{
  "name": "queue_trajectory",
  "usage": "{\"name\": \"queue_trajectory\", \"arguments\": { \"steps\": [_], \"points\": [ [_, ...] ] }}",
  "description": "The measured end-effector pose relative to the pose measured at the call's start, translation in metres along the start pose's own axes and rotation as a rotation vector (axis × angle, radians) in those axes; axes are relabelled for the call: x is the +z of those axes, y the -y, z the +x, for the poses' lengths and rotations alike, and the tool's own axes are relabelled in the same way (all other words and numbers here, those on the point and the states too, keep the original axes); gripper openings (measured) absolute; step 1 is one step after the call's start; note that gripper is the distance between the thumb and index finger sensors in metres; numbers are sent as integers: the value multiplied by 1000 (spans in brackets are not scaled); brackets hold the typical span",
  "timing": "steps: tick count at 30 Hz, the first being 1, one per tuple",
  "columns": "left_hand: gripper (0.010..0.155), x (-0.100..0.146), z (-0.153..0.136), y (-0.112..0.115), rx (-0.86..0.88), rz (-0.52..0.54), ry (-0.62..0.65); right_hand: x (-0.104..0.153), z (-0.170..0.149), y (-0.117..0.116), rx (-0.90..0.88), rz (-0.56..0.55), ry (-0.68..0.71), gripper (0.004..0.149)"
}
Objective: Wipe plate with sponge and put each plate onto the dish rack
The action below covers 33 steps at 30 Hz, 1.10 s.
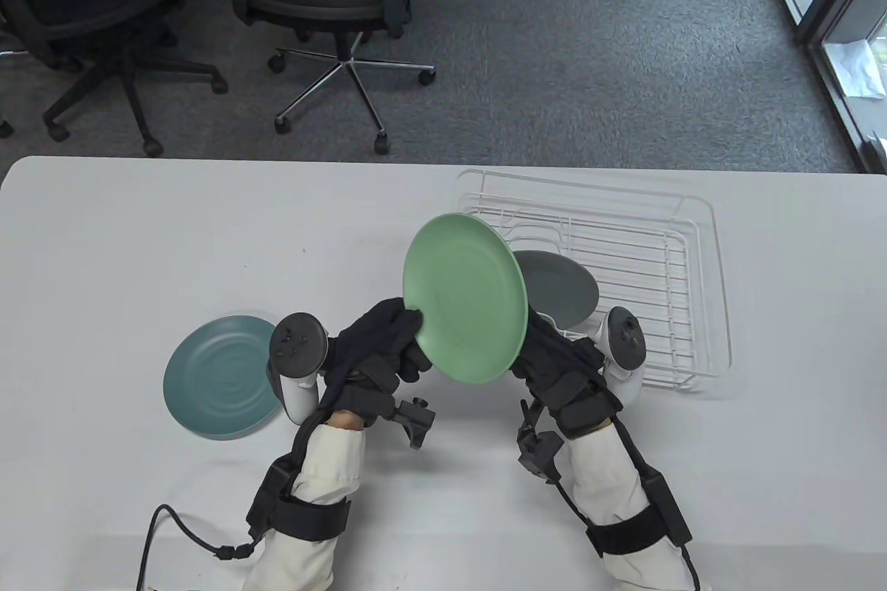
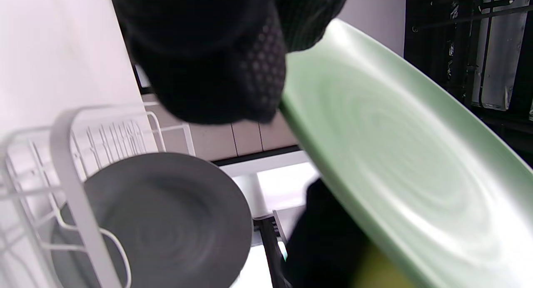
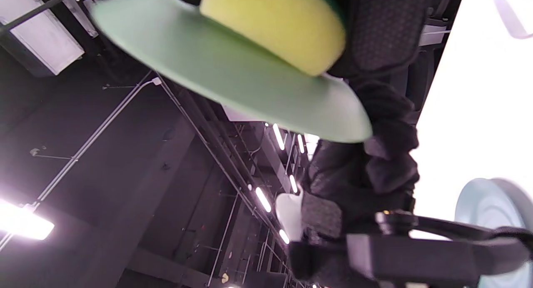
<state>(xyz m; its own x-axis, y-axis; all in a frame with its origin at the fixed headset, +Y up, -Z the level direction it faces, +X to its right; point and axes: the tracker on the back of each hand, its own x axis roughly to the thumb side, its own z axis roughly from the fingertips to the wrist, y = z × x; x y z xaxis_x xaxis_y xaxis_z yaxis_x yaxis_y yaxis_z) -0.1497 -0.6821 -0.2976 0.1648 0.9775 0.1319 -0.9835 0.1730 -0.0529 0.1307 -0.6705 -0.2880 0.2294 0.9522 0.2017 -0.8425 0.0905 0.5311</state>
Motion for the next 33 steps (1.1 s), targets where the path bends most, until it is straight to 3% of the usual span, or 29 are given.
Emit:
{"name": "queue_trajectory", "arguments": {
  "steps": [10, 16, 20, 26, 33],
  "points": [
    [41, 0, 3, -15, -57, 51, 51, 16, 23, 34, -103, -85, 120, 65],
    [41, 0, 8, -15, -210, 114, 102, 32, 30, 61, -136, -189, 171, 65],
    [41, -1, 20, -6, -372, 150, 164, 41, 35, 73, -68, -270, 187, 64],
    [41, -9, 35, 19, -666, 154, 279, 52, 41, 87, -180, -290, 238, 64],
    [40, -28, 38, 50, -845, 120, 336, 57, 40, 93, -189, -318, 242, 64]
  ]
}}
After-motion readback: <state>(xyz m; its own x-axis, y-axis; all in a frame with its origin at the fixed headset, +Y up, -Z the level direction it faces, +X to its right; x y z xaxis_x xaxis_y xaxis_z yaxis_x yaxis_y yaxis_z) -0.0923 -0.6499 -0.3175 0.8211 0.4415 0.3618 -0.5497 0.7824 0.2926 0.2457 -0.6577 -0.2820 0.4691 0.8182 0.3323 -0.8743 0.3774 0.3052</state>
